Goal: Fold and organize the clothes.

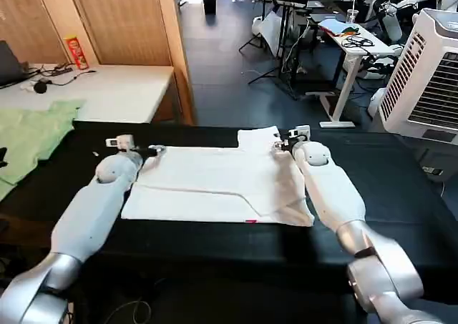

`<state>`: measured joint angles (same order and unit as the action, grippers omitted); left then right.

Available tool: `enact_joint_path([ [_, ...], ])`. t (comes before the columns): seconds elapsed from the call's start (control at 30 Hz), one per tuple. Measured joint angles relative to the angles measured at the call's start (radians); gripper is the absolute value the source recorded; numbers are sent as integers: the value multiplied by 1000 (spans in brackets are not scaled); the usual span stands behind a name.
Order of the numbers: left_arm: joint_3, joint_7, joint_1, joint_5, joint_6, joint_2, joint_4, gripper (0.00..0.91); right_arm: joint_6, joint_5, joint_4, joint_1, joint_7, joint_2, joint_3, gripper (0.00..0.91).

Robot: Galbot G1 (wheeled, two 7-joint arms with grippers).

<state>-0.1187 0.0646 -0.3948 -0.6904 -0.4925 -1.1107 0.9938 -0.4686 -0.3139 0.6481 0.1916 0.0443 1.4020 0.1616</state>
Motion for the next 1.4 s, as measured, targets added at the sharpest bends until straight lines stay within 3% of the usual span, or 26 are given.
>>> enact_joint_path([
  [0.17,3,-15,8,5,2,-3,-42,878,1,6,-16,-8,19,2,-7,878],
  [0.23,4,-20,10,7,5,-5,-53,712,1,6,-20,-9,22,2,-6,878],
  [0.3,5,-25,12,13,11,-6,-62,692,-1,5,-21,-9,23,2,-4,868],
  [0.4,5,-31,17,20,24,-10,-75,634,-2,3,-23,-5,27,3,0,780],
  [0.6,3,-37,30,21,34,-20,-98,176,-4,2,-17,2,32,7,-1,692],
  [0.77,2,-38,33,20,37,-21,-104,117,-10,2,-17,6,34,10,6,497],
  [0.87,2,-40,33,23,38,-23,-105,88,-19,-6,-17,9,33,12,16,263],
  [0.9,2,-41,33,24,38,-23,-105,78,-24,-17,-14,10,31,12,20,234],
  [1.2,2,-46,32,41,42,-25,-106,49,-54,-65,-7,19,17,15,53,137],
  [1.4,0,-51,31,43,46,-25,-105,10,5,-61,28,50,26,2,45,88],
])
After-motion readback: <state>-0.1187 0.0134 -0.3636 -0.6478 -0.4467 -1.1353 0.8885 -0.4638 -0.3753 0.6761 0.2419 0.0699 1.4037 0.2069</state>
